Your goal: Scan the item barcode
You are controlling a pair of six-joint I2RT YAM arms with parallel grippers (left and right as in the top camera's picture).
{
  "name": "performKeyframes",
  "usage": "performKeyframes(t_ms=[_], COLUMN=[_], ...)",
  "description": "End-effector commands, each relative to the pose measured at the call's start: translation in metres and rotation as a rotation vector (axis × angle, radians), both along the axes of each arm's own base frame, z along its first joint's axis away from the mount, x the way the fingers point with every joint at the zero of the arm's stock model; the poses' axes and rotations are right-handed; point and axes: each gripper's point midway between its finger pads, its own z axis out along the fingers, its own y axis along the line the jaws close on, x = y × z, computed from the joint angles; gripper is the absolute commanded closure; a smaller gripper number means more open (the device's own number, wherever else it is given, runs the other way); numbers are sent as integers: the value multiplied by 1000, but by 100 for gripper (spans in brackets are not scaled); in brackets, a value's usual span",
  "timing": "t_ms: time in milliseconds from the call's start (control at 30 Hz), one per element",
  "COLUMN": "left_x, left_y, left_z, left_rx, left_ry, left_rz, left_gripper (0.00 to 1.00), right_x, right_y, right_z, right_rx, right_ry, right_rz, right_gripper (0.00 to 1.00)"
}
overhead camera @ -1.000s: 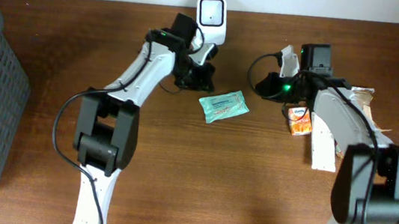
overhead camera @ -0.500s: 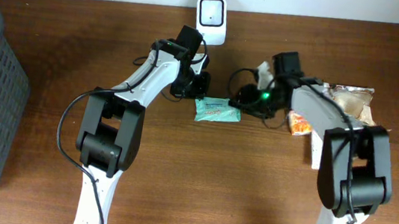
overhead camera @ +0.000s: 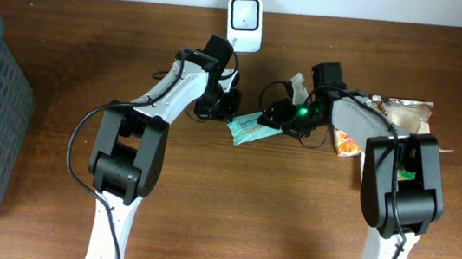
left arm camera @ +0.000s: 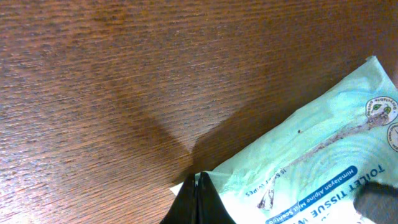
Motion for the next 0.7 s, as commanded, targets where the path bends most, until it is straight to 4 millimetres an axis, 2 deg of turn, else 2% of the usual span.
performKeyframes(t_ms=[0,67,133,167,233,300,333,367,400,433,500,533,567,667], left_x=[-4,-4,1,10,33,54,62,67,70,72,76,76,76,77], left_y=[3,4,9,18,41,74,91,113,126,145,168,174,177,179], left_z=[-9,-9,-3,10,47,87,102,110,110,107,107,107,107,107], left_rx=[14,13,11,5,-15,-5,-7,-4,-1,7,20,21,22,23], left_ry=[10,0,-21,-47,-141,-240,-275,-292,-291,-285,-286,-285,-285,-286], left_rz=[-30,-52,-63,-39,0,73,110,154,181,218,263,275,280,284], left_gripper=[100,97,95,91,86,76,73,66,66,65,65,65,66,66], right_x=[7,10,14,18,21,22,22,22,24,28,32,34,33,23], right_y=[-1,-1,-3,-6,-8,-8,-10,-13,-21,-40,-73,-84,-93,-71], right_z=[-10,-3,14,27,59,81,102,118,129,137,139,140,148,155], right_rx=[-58,-55,-52,-49,6,37,35,13,-58,-227,-641,-796,-1057,-1340], right_ry=[-13,-35,-97,-129,-185,-224,-286,-343,-383,-433,-510,-530,-607,-721], right_rz=[-16,-18,-1,-4,-7,-5,7,13,-17,-86,-211,-290,-362,-325], right_gripper=[61,67,75,81,96,96,96,96,96,96,96,96,96,96])
